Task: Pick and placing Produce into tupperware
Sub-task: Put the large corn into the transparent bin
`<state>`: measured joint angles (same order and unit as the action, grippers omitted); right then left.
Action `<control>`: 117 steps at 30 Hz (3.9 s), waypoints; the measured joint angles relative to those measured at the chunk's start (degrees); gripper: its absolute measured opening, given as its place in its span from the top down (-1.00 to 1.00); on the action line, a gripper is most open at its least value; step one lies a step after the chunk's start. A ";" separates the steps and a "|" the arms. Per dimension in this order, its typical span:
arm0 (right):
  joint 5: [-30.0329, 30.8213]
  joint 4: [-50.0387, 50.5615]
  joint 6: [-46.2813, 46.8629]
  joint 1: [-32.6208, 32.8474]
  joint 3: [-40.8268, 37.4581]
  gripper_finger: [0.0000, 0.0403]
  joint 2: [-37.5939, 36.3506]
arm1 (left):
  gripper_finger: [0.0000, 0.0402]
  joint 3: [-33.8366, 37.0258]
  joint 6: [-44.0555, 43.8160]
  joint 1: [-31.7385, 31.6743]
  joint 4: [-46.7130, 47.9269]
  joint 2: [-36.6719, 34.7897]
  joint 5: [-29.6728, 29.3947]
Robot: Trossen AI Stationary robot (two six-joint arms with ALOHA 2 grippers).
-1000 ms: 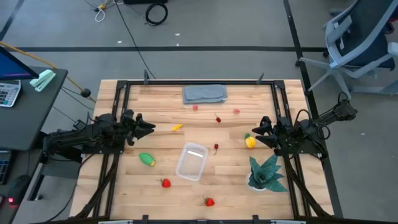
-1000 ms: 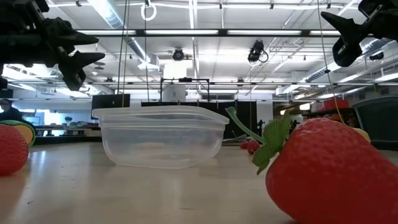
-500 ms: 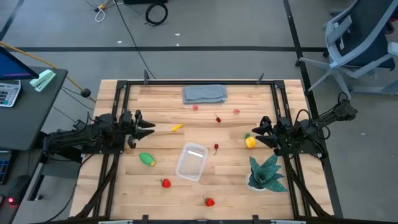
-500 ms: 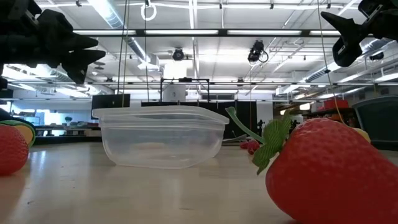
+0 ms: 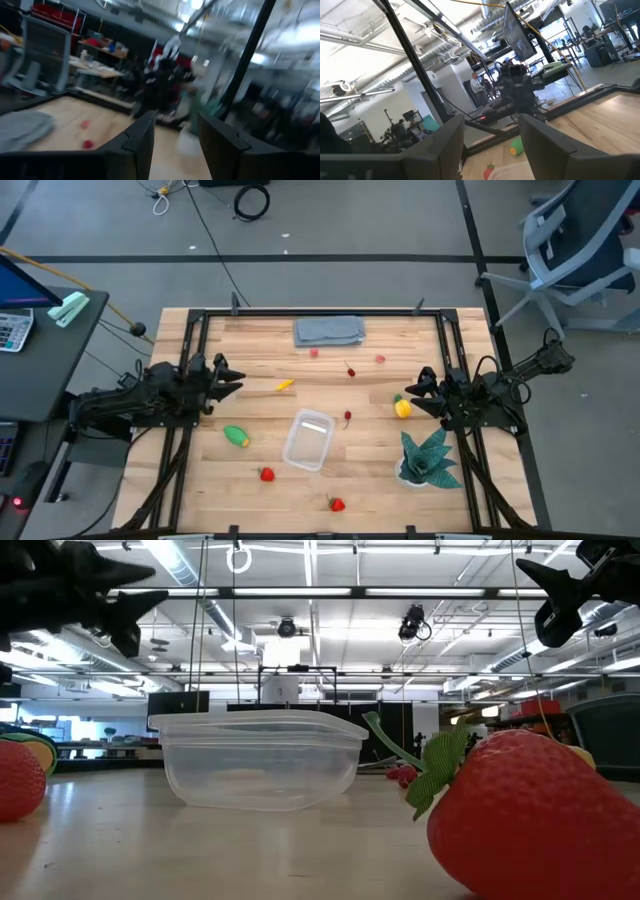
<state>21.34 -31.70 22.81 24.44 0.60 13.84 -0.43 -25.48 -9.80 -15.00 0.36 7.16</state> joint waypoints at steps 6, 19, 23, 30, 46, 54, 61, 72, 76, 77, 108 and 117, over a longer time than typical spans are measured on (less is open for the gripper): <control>0.00 0.00 -0.01 0.01 0.00 0.01 -0.01 | 0.21 0.00 -13.99 0.00 -10.48 -0.02 -0.01; 0.79 -0.48 -0.93 -0.06 0.08 0.01 0.01 | 0.28 -0.23 -23.81 0.02 -15.32 -0.02 -1.00; 0.83 -1.11 0.55 -0.06 1.39 0.01 -0.06 | 0.27 -0.37 -23.44 0.04 -15.23 0.05 -2.78; 0.83 -0.80 11.46 -0.01 2.14 0.01 -0.01 | 0.29 -0.46 -25.56 0.00 -14.61 2.13 -8.63; 4.81 12.34 3.40 -5.33 23.49 -0.05 8.88 | 0.23 -38.64 -1.85 0.09 20.64 25.19 -4.10; 4.85 57.83 2.90 -9.32 50.55 -0.27 28.30 | 0.13 -69.66 7.67 0.32 65.80 44.39 -4.06; 7.15 68.08 2.66 -13.68 62.15 -0.32 44.44 | 0.14 -76.74 16.55 4.47 84.96 57.05 -1.18; 7.08 68.28 6.95 -20.60 70.14 -0.31 58.12 | 0.12 -76.67 34.27 13.94 99.16 74.07 -1.20; 7.17 68.35 13.09 -22.68 70.31 -0.30 59.42 | 0.12 -75.82 38.13 16.86 98.96 79.68 0.15; 7.18 68.38 13.85 -22.95 70.31 -0.30 59.54 | 0.12 -75.04 38.45 17.44 98.84 80.80 1.50; 6.60 68.59 14.58 -23.20 70.34 -0.29 58.89 | -0.31 -49.59 35.50 29.07 73.66 85.57 -5.92; 6.60 68.61 14.53 -23.33 70.34 -0.29 58.89 | -0.40 -49.62 24.22 29.07 71.40 85.57 -2.39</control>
<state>27.94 36.91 37.34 1.11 70.94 72.73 -50.04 -1.26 19.27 56.41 85.93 4.77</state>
